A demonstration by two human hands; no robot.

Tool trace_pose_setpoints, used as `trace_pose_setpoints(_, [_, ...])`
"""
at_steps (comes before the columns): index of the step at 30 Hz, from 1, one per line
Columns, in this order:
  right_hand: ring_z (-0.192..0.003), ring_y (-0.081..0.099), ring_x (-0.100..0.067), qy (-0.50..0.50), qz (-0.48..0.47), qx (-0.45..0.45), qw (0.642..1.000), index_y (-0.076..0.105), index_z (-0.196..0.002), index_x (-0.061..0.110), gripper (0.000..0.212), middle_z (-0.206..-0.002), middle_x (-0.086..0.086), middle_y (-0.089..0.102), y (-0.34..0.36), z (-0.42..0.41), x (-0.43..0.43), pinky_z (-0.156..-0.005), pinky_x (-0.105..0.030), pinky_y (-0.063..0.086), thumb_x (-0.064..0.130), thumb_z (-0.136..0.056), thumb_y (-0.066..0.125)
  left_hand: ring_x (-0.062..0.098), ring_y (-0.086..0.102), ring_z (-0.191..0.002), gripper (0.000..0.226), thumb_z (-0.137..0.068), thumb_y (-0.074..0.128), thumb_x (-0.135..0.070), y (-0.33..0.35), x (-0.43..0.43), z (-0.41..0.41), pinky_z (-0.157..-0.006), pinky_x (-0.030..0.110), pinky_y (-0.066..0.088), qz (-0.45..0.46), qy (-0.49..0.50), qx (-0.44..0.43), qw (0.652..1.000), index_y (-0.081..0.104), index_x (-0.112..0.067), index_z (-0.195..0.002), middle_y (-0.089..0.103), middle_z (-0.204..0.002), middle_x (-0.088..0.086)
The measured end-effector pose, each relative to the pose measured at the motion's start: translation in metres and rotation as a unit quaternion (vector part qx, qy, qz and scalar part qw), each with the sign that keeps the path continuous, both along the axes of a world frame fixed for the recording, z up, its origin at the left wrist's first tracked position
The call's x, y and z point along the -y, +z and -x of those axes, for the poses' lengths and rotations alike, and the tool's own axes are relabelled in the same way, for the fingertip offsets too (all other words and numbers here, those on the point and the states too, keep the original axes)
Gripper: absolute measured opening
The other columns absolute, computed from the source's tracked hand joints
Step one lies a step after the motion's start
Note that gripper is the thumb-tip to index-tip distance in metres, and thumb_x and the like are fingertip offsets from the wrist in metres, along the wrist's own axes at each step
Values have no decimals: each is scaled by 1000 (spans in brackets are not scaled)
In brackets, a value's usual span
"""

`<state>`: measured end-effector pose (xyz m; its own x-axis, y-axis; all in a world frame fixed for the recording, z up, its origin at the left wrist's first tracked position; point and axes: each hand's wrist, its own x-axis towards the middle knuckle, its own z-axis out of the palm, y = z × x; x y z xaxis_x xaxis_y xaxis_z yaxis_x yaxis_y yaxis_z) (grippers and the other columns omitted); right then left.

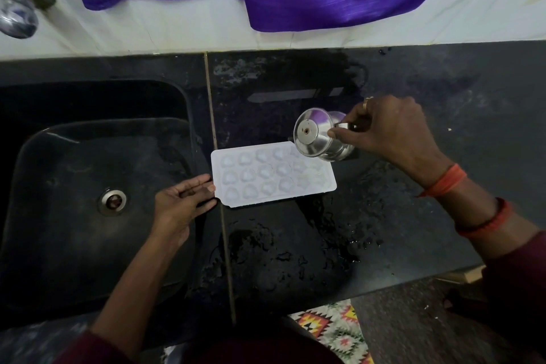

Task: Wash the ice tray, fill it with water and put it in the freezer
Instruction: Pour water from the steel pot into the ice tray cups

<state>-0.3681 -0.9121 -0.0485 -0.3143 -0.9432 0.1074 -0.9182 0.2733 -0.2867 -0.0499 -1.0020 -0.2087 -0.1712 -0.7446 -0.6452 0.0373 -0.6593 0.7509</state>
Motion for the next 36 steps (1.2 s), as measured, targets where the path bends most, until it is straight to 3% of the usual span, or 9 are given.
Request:
trace_pose_setpoints(3, [-62, 58, -13, 0, -4, -8, 1000, 79, -93, 16, 37, -76, -4, 73, -1, -1, 2, -56, -16, 34, 51, -79, 79, 20, 74, -92, 22, -83, 75, 2, -1, 0, 0, -73, 27, 63, 0, 1, 2, 1000, 73, -8, -102, 77, -101, 12])
trace_pose_setpoints(7, [-65, 60, -15, 0, -8, -11, 1000, 79, -95, 16, 38, -79, -6, 74, -2, -1, 2, -64, -23, 42, 51, -79, 79, 21, 73, -94, 21, -83, 75, 2, -1, 0, 0, -71, 25, 62, 1, 2, 1, 1000, 73, -8, -101, 76, -101, 12])
trace_pose_setpoints(12, [-64, 59, -14, -2, -12, -15, 1000, 79, -94, 17, 39, -78, -4, 74, -5, 0, 3, -60, -22, 38, 53, -79, 78, 19, 74, -90, 23, -83, 75, 2, -2, -1, 0, -73, 26, 62, 4, 2, -2, 1000, 73, -6, -105, 77, -100, 11])
trace_pose_setpoints(18, [-69, 66, -18, 0, -21, -15, 1000, 79, -94, 17, 40, -79, -5, 74, -5, 1, 4, -67, -29, 51, 54, -78, 77, 17, 75, -88, 23, -83, 75, 2, -1, -1, 1, -74, 27, 63, 6, 5, 1, 1000, 73, -6, -104, 79, -92, 6])
trace_pose_setpoints(25, [-63, 60, -15, 0, -13, -21, 1000, 79, -94, 16, 40, -77, -4, 74, -6, 0, 4, -67, -26, 45, 53, -79, 78, 15, 75, -86, 21, -84, 76, 1, 0, -2, 2, -76, 27, 62, 11, 6, -1, 1000, 72, -7, -103, 79, -89, 5])
trace_pose_setpoints(28, [-64, 63, -17, -1, -11, -19, 1000, 79, -94, 16, 41, -78, -5, 75, -7, -1, 4, -68, -28, 51, 54, -79, 78, 15, 75, -86, 21, -84, 75, 1, 0, -2, 1, -78, 28, 62, 15, 5, -3, 1000, 72, -7, -103, 79, -91, 6])
trace_pose_setpoints(36, [-65, 64, -16, -2, -19, -18, 1000, 79, -95, 16, 42, -80, -5, 76, -7, -1, 3, -69, -33, 58, 54, -78, 77, 13, 76, -83, 22, -82, 76, 0, -5, 0, 0, -67, 19, 59, 22, -1, -1, 1000, 73, -8, -103, 78, -94, 9])
